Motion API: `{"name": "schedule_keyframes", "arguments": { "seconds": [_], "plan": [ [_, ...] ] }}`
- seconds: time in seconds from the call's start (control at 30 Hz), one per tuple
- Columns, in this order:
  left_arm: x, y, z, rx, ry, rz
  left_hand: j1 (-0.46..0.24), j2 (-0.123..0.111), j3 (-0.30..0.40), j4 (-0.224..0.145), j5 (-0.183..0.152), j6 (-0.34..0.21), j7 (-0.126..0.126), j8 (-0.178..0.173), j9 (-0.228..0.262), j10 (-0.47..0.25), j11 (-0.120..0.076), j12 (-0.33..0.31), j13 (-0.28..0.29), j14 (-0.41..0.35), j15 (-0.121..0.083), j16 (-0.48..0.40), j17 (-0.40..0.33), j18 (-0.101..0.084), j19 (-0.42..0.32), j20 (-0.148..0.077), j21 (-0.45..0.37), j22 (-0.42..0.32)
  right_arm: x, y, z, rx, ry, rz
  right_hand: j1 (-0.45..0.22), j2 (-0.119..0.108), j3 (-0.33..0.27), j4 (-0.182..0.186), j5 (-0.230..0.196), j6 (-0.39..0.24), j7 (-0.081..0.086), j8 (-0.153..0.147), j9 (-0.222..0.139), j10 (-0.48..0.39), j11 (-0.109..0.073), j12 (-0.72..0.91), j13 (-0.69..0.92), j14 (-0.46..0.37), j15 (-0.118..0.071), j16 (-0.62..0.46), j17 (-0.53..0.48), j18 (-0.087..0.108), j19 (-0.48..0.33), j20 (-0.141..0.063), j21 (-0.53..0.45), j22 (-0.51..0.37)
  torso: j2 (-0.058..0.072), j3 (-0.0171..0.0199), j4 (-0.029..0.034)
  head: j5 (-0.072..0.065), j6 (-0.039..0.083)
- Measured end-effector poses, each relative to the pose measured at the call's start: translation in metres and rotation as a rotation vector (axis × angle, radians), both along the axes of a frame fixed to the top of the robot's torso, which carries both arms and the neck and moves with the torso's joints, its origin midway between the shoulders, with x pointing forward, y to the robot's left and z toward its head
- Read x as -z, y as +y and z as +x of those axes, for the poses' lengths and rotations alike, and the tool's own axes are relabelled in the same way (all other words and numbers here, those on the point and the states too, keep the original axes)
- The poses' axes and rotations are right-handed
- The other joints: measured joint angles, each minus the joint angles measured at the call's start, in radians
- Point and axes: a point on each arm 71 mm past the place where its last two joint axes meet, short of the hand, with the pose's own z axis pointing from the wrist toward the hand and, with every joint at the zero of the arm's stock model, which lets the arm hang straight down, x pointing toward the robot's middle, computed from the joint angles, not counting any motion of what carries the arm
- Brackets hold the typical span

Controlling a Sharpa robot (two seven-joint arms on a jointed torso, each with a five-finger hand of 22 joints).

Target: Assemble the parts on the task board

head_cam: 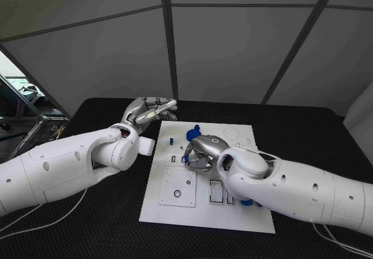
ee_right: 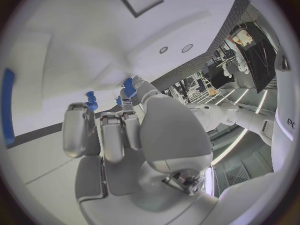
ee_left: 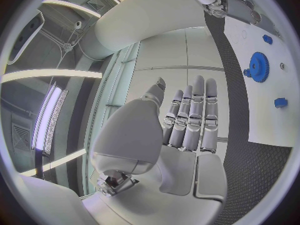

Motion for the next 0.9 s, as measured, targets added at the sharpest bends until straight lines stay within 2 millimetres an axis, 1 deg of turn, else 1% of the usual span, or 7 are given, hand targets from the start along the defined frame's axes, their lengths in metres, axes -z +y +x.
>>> {"name": "schedule_keyframes", "arguments": {
  "seconds": [0.5, 0.53, 0.73, 0.87, 0.9],
  "plan": [
    [0.0001, -0.0005, 0.0001, 0.003, 0.001, -0.001, 0.0, 0.0, 0.0, 0.0, 0.0, 0.0, 0.0, 0.0, 0.0, 0.0, 0.0, 0.0, 0.0, 0.0, 0.0, 0.0, -0.001, 0.0, 0.0, 0.0, 0.0, 0.0, 0.0, -0.0017, 0.003, 0.013, -0.022, -0.017, -0.001, -0.002, -0.001, 0.001, -0.001, -0.005, 0.001, -0.004, 0.0, 0.0, 0.0, 0.0, 0.0, 0.0, 0.0, 0.0, 0.0, 0.0, 0.0, 0.0, 0.0, 0.0, 0.0, 0.0002, 0.0, -0.004, -0.001],
    [0.0001, -0.0005, 0.0001, 0.004, 0.001, -0.001, 0.0, 0.0, 0.0, 0.0, 0.0, 0.0, 0.0, 0.0, 0.0, 0.0, 0.0, 0.0, 0.0, 0.0, 0.0, 0.0, -0.001, 0.0, 0.0, 0.0, 0.0, 0.0, 0.0002, -0.0018, 0.0032, 0.014, -0.023, -0.018, -0.007, -0.007, -0.001, 0.001, -0.001, -0.005, 0.001, -0.006, 0.0, 0.0, 0.0, 0.0, 0.0, 0.0, 0.0, 0.0, 0.0, 0.0, 0.0, 0.0, 0.0, 0.0, 0.0, 0.0002, 0.0, -0.004, -0.002],
    [0.0002, -0.0005, 0.0002, 0.004, 0.001, -0.001, 0.0, 0.0, 0.0, 0.0, 0.0, 0.0, 0.0, 0.0, 0.0, 0.0, 0.0, 0.0, 0.0, 0.0, 0.0, 0.0, -0.001, 0.0, 0.0, 0.0, 0.0, 0.0, 0.0004, -0.0025, 0.0034, 0.015, -0.024, -0.021, -0.008, -0.008, -0.001, 0.001, -0.001, -0.006, 0.002, -0.006, 0.0, 0.0, 0.0, 0.0, 0.0, 0.0, 0.0, 0.0, 0.0, 0.0, 0.0, 0.0, 0.0, 0.0, 0.0, 0.0002, 0.0, -0.002, -0.002],
    [0.0002, -0.0005, 0.0002, 0.004, 0.001, -0.001, 0.0, 0.0, 0.0, 0.0, 0.0, 0.0, 0.0, 0.0, 0.0, 0.0, 0.0, 0.0, 0.0, 0.0, 0.0, 0.0, -0.001, 0.0, 0.0, 0.0, 0.0, 0.0, 0.0004, -0.0026, 0.0035, 0.014, -0.023, -0.024, -0.012, -0.012, -0.001, 0.001, -0.001, -0.006, 0.002, -0.006, 0.0, 0.0, 0.0, 0.0, 0.0, 0.0, 0.0, 0.0, 0.0, 0.0, 0.0, 0.0, 0.0, 0.0, 0.0, 0.0002, 0.0, -0.001, -0.003],
    [0.0002, -0.0004, 0.0002, 0.004, 0.002, -0.001, 0.0, 0.0, 0.0, 0.0, 0.0, 0.0, 0.0, 0.0, 0.0, 0.0, 0.0, 0.0, 0.0, 0.0, 0.0, 0.0, -0.001, 0.0, 0.0, 0.0, 0.0, 0.0, 0.0004, -0.0026, 0.0035, 0.014, -0.022, -0.025, -0.016, -0.016, -0.001, 0.001, -0.001, -0.006, 0.002, -0.006, 0.0, 0.0, 0.0, 0.0, 0.0, 0.0, 0.0, 0.0, 0.0, 0.0, 0.0, 0.0, 0.0, 0.0, 0.0, 0.0002, 0.0, -0.001, -0.003]
  ]
}}
